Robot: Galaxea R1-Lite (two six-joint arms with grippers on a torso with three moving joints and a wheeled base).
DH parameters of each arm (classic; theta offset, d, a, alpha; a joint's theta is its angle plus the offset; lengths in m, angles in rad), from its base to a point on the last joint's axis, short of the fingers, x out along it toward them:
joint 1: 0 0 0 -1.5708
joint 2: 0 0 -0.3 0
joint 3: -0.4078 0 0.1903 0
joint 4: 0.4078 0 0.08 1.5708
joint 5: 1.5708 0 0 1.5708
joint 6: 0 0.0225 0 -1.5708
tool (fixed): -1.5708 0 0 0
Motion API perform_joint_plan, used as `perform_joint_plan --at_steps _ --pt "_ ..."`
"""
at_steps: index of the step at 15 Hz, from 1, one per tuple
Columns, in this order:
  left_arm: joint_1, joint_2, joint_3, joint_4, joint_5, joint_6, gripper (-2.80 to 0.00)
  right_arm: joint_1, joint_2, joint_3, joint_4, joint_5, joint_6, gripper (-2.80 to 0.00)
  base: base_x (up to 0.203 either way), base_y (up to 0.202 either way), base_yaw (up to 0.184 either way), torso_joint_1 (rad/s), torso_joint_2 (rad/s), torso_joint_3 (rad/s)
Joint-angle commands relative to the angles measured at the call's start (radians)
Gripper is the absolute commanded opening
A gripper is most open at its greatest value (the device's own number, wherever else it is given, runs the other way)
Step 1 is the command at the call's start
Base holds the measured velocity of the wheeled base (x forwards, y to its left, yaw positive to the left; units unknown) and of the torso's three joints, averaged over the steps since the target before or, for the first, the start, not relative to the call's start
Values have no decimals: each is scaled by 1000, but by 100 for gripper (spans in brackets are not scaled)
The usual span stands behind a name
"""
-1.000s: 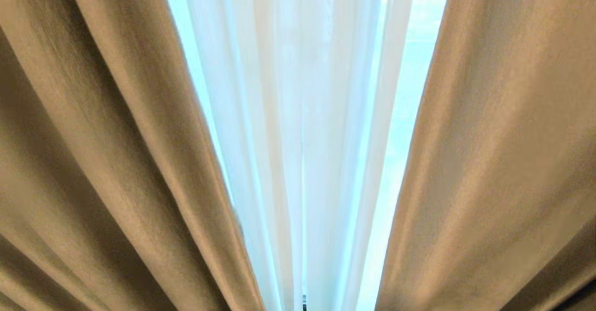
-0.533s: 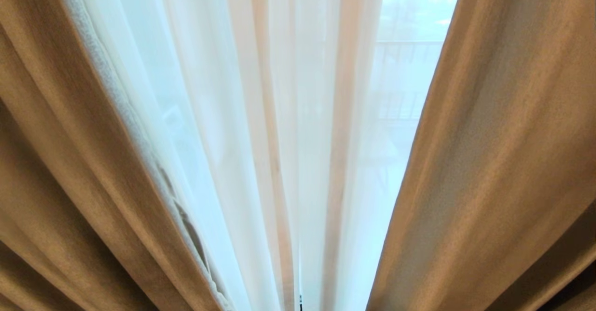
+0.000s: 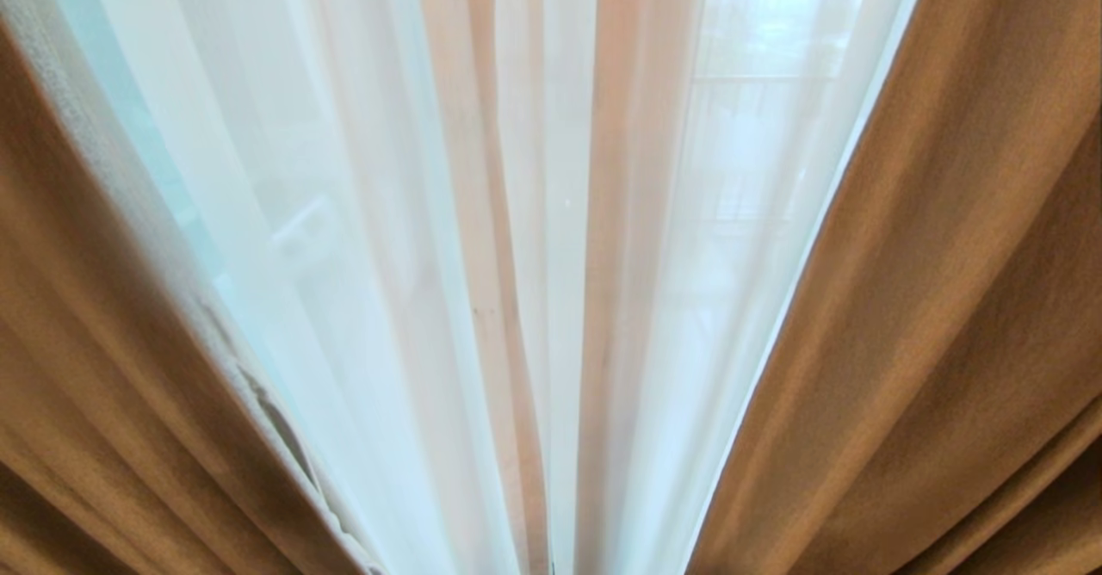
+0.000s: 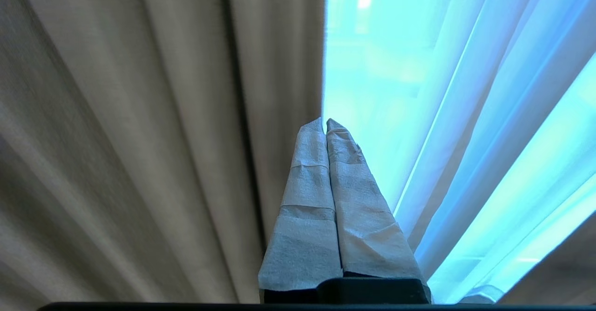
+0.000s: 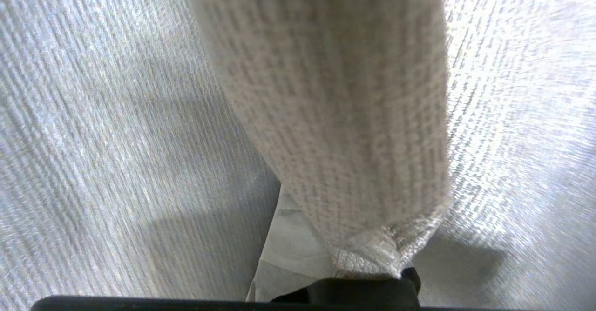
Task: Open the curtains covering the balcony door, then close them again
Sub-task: Pull the outer curtains open on both sides
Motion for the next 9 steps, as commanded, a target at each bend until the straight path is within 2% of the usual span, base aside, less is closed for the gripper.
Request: perform_joint_plan --at_steps 1,6,7,8,9 --pt "1 0 0 0 0 0 -280 6 -51 40 -10 2 -1 -280 0 0 0 0 0 0" --pt "0 0 0 0 0 0 -280 6 -79 58 -10 3 -1 -280 0 0 0 0 0 0" --pt "0 0 0 0 0 0 -280 6 -82 59 -10 3 -1 -88 0 0 0 0 0 0" --pt "0 0 0 0 0 0 -280 6 -90 68 -10 3 -3 0 0 0 0 0 0 0" --pt "0 0 0 0 0 0 -280 6 -100 76 -10 2 -3 0 0 0 0 0 0 0"
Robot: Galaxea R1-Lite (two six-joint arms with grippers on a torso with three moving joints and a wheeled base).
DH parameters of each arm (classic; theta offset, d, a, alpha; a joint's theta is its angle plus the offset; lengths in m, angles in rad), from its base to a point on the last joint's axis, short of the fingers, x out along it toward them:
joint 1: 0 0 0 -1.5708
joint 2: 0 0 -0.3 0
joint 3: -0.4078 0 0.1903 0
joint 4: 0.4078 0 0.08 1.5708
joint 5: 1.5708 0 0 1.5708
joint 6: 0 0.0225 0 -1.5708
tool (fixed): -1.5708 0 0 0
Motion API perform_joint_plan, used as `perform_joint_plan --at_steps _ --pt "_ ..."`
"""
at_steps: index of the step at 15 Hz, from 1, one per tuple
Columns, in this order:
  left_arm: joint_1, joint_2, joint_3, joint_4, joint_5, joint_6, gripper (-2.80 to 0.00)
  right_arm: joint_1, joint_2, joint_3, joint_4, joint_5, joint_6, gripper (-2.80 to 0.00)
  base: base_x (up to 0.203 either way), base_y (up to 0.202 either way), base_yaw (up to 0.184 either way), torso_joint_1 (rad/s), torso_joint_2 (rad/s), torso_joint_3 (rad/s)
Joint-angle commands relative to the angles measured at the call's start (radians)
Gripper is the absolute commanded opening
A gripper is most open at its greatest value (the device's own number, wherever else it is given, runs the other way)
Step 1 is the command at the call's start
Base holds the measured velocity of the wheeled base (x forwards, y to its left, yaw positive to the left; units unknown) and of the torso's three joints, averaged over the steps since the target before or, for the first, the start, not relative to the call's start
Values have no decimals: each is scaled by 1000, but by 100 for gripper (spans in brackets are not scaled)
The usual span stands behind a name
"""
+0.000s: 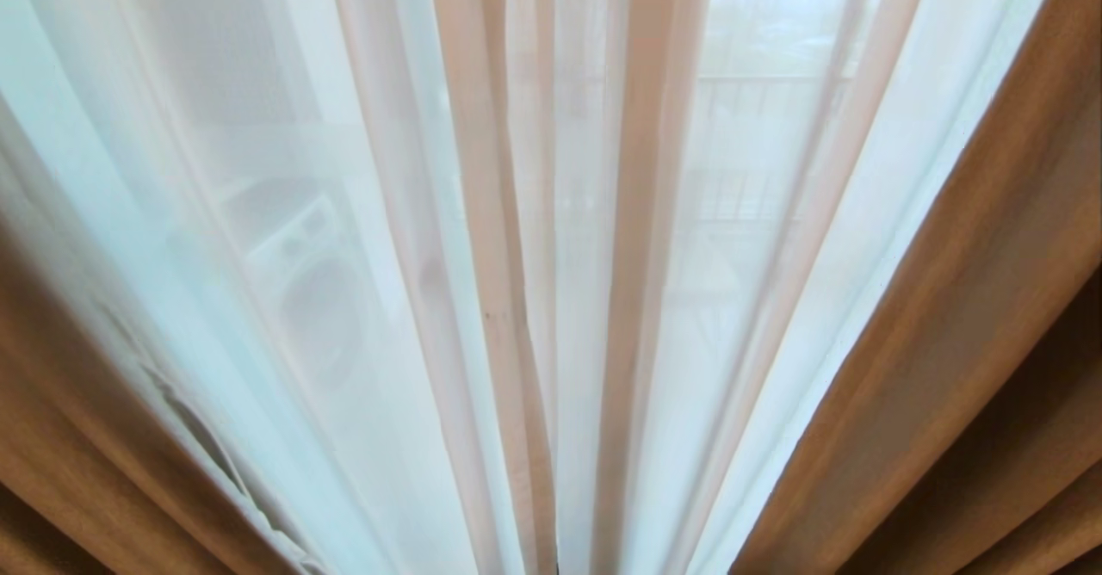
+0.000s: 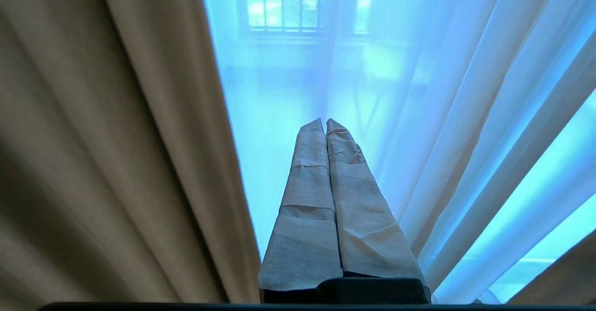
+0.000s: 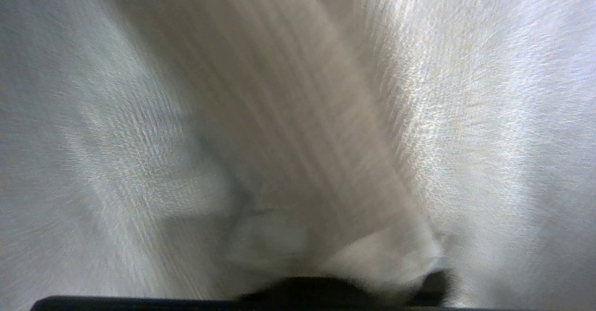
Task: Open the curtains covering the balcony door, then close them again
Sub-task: Pull the outer curtains open on both sides
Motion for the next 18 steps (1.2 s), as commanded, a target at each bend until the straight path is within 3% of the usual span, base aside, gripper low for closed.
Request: perform_joint_plan --at_steps 1,6,18 --pt "0 0 0 0 0 -1 -280 0 -27 18 -1 1 -2 0 0 0 0 0 0 0" --pt "0 0 0 0 0 -1 -280 -1 -119 83 4 -2 -1 0 0 0 0 0 0 0" --pt "0 0 0 0 0 -1 -280 -19 -572 481 49 -53 -42 0 0 0 0 0 0 0"
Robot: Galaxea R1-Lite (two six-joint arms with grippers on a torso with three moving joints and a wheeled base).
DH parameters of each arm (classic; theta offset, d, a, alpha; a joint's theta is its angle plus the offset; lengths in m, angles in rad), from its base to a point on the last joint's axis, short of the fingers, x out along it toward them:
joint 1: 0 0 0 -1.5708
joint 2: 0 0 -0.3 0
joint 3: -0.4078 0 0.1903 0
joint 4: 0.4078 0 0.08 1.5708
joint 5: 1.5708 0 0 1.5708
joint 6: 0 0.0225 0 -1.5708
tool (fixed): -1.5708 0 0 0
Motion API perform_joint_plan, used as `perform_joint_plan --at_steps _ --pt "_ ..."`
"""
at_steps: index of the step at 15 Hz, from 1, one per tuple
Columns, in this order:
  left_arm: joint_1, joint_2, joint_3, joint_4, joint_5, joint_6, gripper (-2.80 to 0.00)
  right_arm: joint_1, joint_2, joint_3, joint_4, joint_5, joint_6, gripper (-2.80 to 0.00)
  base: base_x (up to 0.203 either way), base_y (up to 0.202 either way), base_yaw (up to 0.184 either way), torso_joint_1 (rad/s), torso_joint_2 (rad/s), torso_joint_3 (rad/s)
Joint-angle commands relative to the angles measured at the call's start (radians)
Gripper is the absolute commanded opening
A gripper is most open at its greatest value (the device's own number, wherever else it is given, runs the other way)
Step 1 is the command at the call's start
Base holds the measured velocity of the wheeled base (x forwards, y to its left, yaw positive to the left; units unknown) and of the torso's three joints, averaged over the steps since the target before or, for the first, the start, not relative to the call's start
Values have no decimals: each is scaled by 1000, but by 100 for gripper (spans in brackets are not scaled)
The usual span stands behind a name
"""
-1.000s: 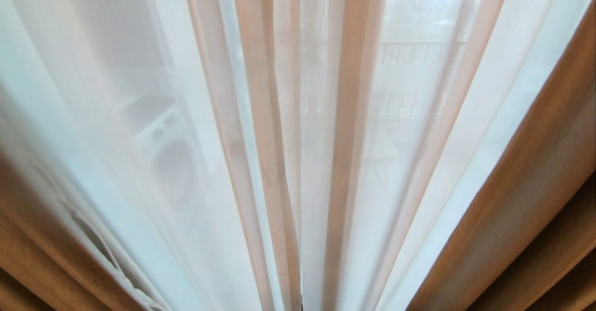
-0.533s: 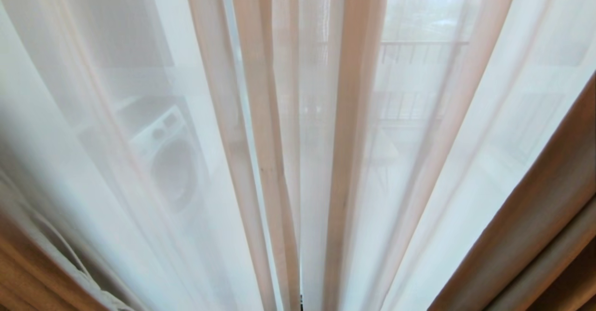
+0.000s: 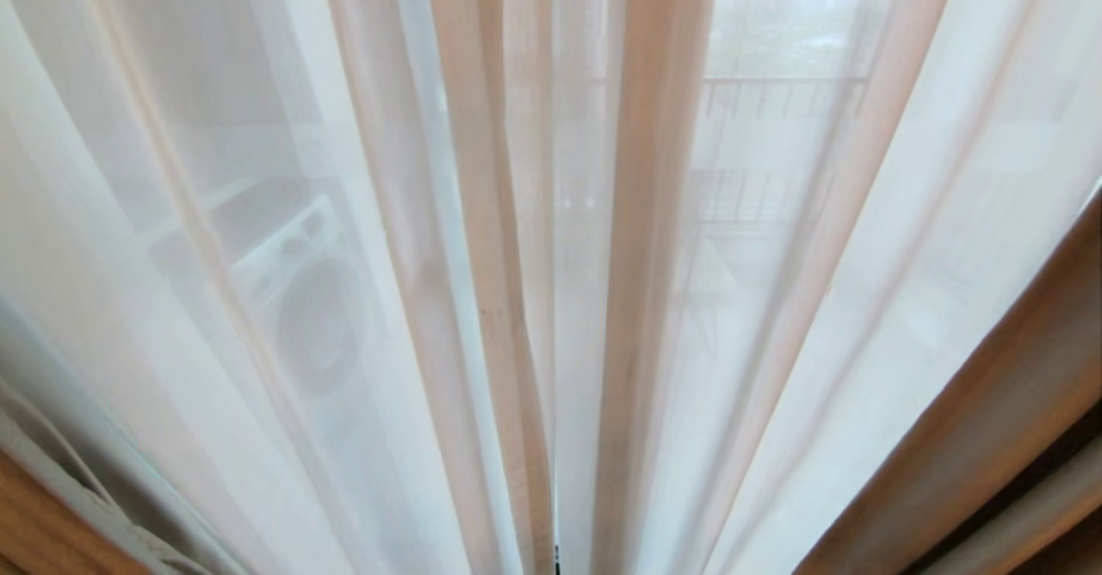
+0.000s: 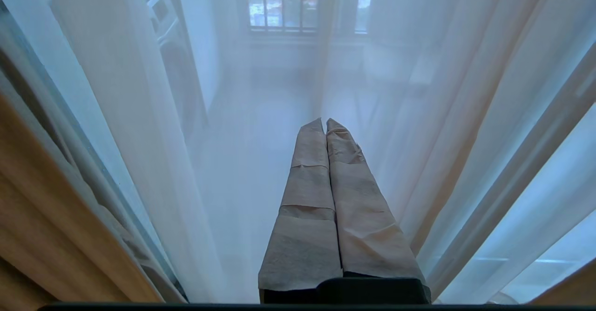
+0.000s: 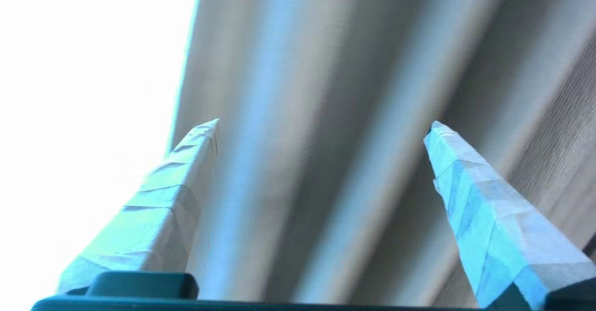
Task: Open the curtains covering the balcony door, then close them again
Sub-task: Pull the outer curtains open on both sides
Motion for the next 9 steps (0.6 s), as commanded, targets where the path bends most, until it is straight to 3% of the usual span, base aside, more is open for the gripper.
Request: perform_joint_plan --at_steps 1,3,4,9 --pt "0 0 0 0 0 0 -280 -1 -62 23 0 1 -1 0 0 0 0 0 0 0" --pt "0 0 0 0 0 0 -280 -1 -61 23 -2 1 -1 0 0 0 0 0 0 0" --pt "0 0 0 0 0 0 -280 -1 -59 25 -2 1 -1 -280 0 0 0 0 0 0" --pt "0 0 0 0 0 0 -280 1 -60 50 17 3 -1 -280 0 0 0 0 0 0"
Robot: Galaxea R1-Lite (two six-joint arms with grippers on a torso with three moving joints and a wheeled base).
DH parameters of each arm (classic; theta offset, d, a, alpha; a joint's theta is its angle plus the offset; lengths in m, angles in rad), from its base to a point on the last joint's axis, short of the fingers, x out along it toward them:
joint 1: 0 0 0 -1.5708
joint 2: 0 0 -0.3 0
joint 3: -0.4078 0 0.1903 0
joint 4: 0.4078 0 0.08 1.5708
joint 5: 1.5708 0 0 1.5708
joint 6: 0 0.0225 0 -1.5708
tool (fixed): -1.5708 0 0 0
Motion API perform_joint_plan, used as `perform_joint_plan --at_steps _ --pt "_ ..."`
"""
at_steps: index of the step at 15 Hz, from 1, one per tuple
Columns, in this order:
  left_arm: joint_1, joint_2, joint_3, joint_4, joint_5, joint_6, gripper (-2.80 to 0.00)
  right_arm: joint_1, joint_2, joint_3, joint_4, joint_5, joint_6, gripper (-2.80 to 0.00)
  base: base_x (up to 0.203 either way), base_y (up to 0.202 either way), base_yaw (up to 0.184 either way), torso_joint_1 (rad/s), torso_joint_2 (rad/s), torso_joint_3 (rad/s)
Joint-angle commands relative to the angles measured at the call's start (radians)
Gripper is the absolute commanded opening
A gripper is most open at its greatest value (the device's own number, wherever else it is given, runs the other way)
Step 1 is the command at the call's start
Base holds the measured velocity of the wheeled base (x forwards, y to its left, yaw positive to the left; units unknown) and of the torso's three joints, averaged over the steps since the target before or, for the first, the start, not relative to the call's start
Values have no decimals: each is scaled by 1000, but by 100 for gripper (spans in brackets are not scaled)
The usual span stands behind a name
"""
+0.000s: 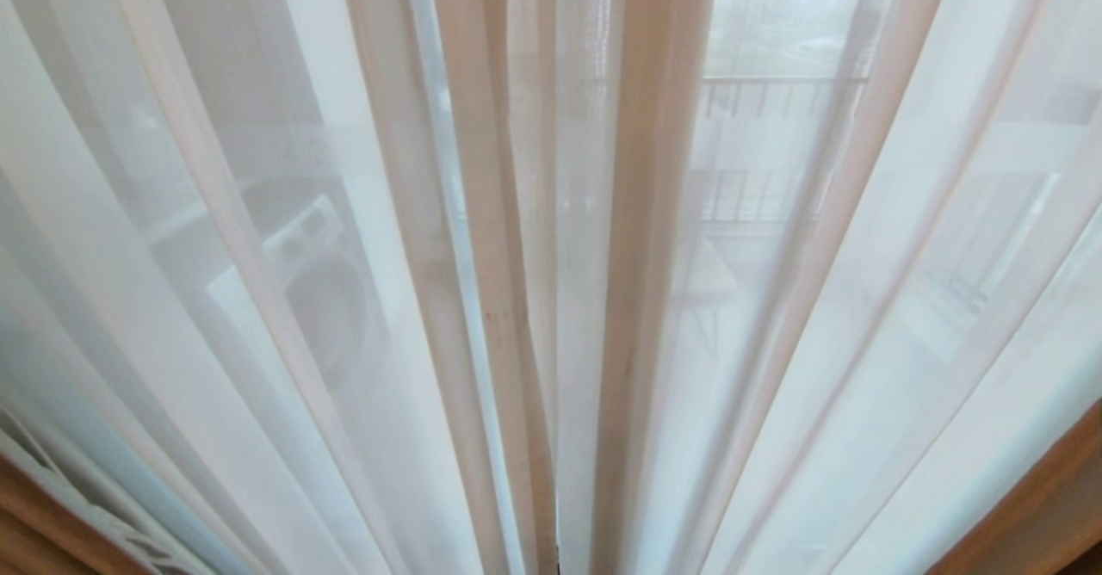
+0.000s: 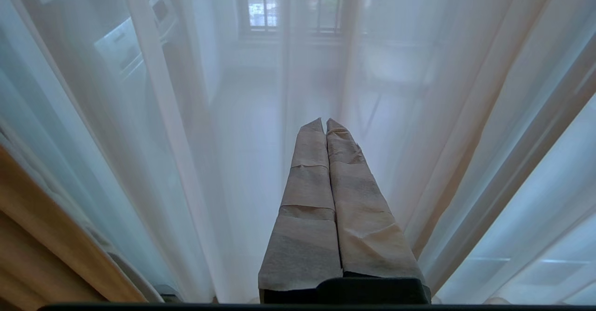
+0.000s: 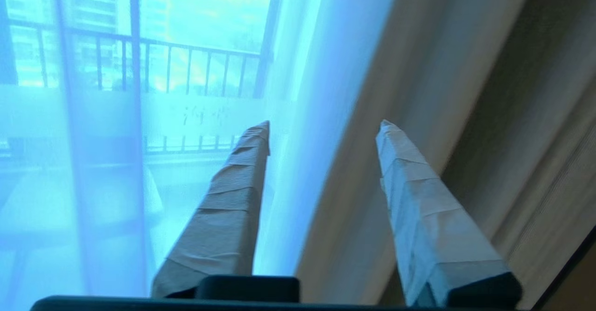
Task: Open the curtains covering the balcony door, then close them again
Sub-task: Pull the outer curtains open on both sides
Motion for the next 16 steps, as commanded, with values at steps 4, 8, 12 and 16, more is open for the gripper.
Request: perform_joint_plan --at_steps 4,8,12,16 --pt "0 0 0 0 0 0 -280 24 -14 75 14 29 0 -280 0 0 0 0 0 0" --pt "0 0 0 0 0 0 -280 205 -14 147 33 42 0 -280 0 0 0 0 0 0" --pt "0 0 0 0 0 0 -280 467 -8 246 27 -10 0 -280 0 0 0 0 0 0" --pt "0 0 0 0 0 0 -280 639 -78 425 28 -33 1 -280 0 0 0 0 0 0"
